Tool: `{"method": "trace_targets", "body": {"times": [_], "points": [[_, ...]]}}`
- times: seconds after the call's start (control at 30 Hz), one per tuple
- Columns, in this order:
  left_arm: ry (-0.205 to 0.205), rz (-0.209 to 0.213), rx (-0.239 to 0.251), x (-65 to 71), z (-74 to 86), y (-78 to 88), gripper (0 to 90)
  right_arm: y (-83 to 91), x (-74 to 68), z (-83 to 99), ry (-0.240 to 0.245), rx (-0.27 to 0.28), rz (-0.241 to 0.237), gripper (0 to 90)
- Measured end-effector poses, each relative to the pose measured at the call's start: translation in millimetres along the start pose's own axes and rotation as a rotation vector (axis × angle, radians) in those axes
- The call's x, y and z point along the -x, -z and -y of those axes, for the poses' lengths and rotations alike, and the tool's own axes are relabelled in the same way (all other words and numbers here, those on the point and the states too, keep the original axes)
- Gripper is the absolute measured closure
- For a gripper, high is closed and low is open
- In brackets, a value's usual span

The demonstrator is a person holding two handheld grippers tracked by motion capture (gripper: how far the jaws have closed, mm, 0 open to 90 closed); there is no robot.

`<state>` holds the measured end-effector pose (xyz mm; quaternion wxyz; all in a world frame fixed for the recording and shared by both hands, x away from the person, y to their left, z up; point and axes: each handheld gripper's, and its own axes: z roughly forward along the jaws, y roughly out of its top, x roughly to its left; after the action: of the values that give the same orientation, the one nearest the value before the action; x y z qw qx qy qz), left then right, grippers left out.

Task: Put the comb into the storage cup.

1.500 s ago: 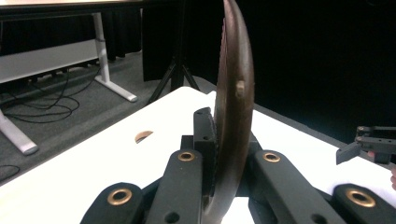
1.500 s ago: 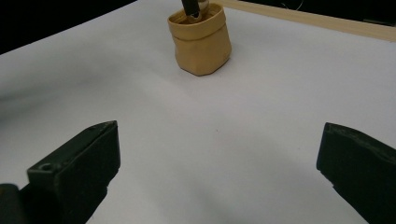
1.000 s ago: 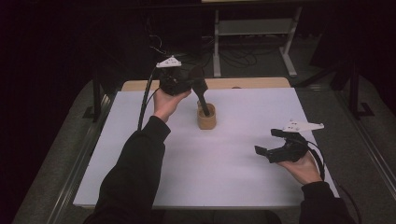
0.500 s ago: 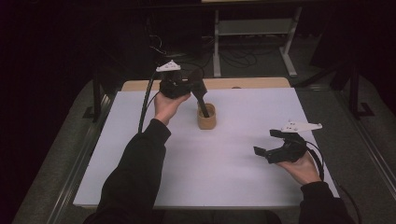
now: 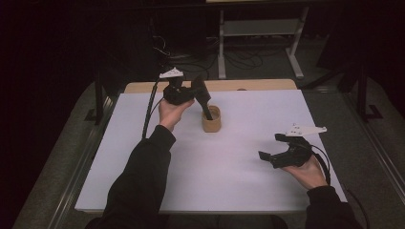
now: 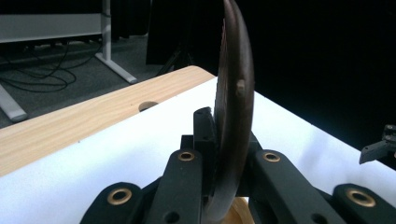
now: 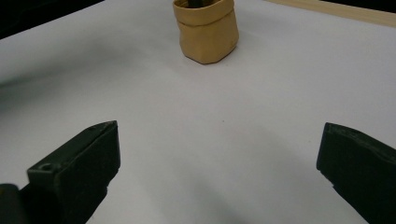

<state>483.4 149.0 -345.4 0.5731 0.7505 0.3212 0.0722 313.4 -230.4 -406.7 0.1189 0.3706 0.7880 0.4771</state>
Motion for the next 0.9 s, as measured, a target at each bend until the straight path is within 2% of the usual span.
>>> {"method": "trace_targets", "body": {"times": [0.17, 0.33, 0.43, 0.53, 0.77, 0.9], "points": [[0.009, 0.009, 0.007, -1.2, 4.0, -1.4, 85.3, 0.1, 0.6, 0.4, -0.002, -0.001, 0.000, 0.0], [0.037, 0.005, 0.027, -5.6, 8.4, 2.1, 85.1, -0.4, 0.8, 0.5, 0.001, -0.001, 0.001, 0.0], [0.055, -0.012, 0.039, -7.9, 9.3, 5.3, 78.7, -0.4, 0.7, 0.4, 0.000, -0.001, 0.001, 0.0], [0.028, -0.060, 0.032, -6.8, 8.9, 8.6, 72.7, -0.6, 1.0, 0.4, 0.000, 0.000, 0.003, 0.0], [0.026, -0.085, 0.046, -7.5, 11.6, 16.9, 65.8, -1.9, 0.4, 0.3, 0.001, -0.002, 0.007, 0.0], [0.003, -0.101, 0.033, -7.6, 13.4, 21.3, 61.9, -3.9, -0.2, 0.5, 0.005, -0.010, 0.004, 0.0]]}}
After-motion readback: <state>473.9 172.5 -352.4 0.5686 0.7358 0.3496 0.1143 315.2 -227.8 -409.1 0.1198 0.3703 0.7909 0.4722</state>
